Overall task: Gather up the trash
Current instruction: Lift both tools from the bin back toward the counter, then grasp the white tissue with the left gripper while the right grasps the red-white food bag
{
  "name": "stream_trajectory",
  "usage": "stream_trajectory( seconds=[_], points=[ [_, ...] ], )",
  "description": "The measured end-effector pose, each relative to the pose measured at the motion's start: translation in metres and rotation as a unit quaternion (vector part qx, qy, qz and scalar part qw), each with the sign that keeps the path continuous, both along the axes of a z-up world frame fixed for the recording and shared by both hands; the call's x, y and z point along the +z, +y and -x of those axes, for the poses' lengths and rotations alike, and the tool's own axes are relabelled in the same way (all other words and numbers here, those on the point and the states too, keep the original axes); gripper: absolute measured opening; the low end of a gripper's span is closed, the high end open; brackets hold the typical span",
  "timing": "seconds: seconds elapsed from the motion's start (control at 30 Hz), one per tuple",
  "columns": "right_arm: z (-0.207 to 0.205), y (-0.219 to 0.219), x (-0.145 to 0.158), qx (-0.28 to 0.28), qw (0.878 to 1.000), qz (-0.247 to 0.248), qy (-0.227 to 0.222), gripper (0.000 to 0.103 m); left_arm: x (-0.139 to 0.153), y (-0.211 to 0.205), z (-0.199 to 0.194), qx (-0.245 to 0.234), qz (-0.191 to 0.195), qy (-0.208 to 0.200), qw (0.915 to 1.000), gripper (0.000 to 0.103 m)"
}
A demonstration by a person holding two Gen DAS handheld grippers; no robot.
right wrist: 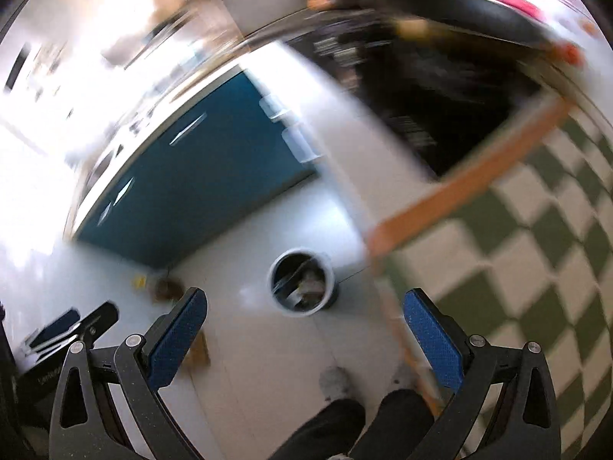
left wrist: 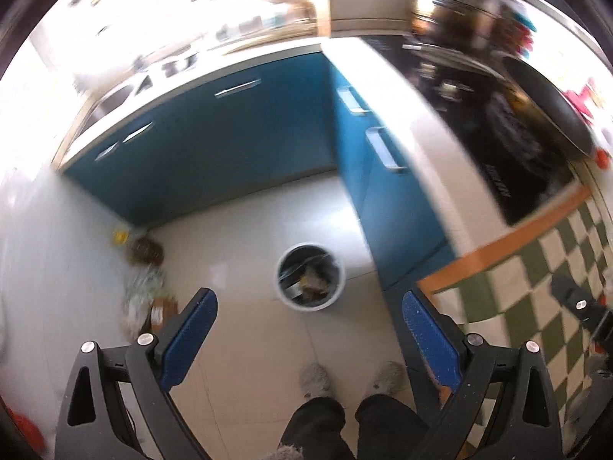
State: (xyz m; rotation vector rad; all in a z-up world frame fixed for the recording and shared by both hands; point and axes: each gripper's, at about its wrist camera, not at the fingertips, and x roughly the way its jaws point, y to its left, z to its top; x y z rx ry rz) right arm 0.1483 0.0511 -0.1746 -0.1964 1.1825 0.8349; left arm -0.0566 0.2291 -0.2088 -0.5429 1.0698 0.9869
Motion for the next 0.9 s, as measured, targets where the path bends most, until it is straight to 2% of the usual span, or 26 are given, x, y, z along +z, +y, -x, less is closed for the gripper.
stream_trajectory(
  seconds=[0.07,0.13,0.2,0.27,0.33,0.4,0.43,0.53,0.57,0.6,0.67,0.73,0.77,0.8,0.83,0.87,0.9],
  points=[
    [-0.044,-0.046,0.004,-0.071,0.997,0.007,-0.012,0.103,0.000,-0.015,-0.052,-0.042,-0.006,0.006,0.9991,0.099],
    [-0.095,-0.110,0.005,-0.162,0.986,0.024,-0.030,0.103,-0.009,-0.035,-0.109,-0.088,-0.004,0.013,0.9960,0.099],
    [-0.140,-0.174,0.000,-0.251,0.966,0.051,-0.039,0.103,-0.025,-0.060,-0.162,-0.132,-0.002,0.033,0.9907,0.099],
    [-0.184,-0.247,-0.015,-0.343,0.936,0.076,-0.037,0.103,-0.047,-0.088,-0.211,-0.179,0.001,0.055,0.9824,0.099],
    [-0.217,-0.301,-0.034,-0.403,0.909,0.097,-0.025,0.103,-0.075,-0.123,-0.259,-0.227,0.004,0.085,0.9701,0.099],
    [-0.248,-0.342,-0.059,-0.440,0.890,0.117,-0.005,0.103,-0.092,-0.151,-0.294,-0.262,0.003,0.104,0.9594,0.099],
    [-0.262,-0.354,-0.072,-0.447,0.886,0.123,0.006,0.103,-0.100,-0.164,-0.310,-0.277,0.001,0.111,0.9545,0.099],
    [-0.291,-0.366,-0.105,-0.446,0.882,0.146,0.029,0.103,-0.114,-0.193,-0.350,-0.311,-0.009,0.126,0.9421,0.099],
    [-0.295,-0.365,-0.112,-0.449,0.880,0.149,0.031,0.100,-0.116,-0.199,-0.360,-0.319,-0.012,0.130,0.9387,0.099],
    [-0.297,-0.359,-0.111,-0.447,0.879,0.164,0.012,0.096,-0.119,-0.206,-0.370,-0.327,-0.016,0.134,0.9355,0.099],
    [-0.299,-0.350,-0.108,-0.441,0.882,0.163,-0.010,0.086,-0.120,-0.215,-0.388,-0.337,-0.023,0.139,0.9309,0.099],
    [-0.299,-0.341,-0.104,-0.439,0.883,0.160,-0.030,0.065,-0.118,-0.221,-0.406,-0.344,-0.024,0.138,0.9285,0.099],
    [-0.299,-0.338,-0.102,-0.437,0.884,0.159,-0.040,0.058,-0.117,-0.223,-0.413,-0.346,-0.024,0.137,0.9278,0.099],
    [-0.299,-0.336,-0.100,-0.433,0.885,0.163,-0.052,0.035,-0.116,-0.224,-0.418,-0.348,-0.023,0.136,0.9272,0.099],
    [-0.298,-0.336,-0.098,-0.430,0.886,0.166,-0.061,0.019,-0.114,-0.228,-0.428,-0.353,-0.018,0.131,0.9261,0.099],
    [-0.298,-0.340,-0.097,-0.428,0.888,0.155,-0.061,0.018,-0.112,-0.232,-0.436,-0.358,-0.012,0.127,0.9252,0.099],
    [-0.296,-0.347,-0.095,-0.429,0.891,0.140,-0.057,0.011,-0.108,-0.237,-0.448,-0.365,-0.003,0.119,0.9235,0.099]
  ],
)
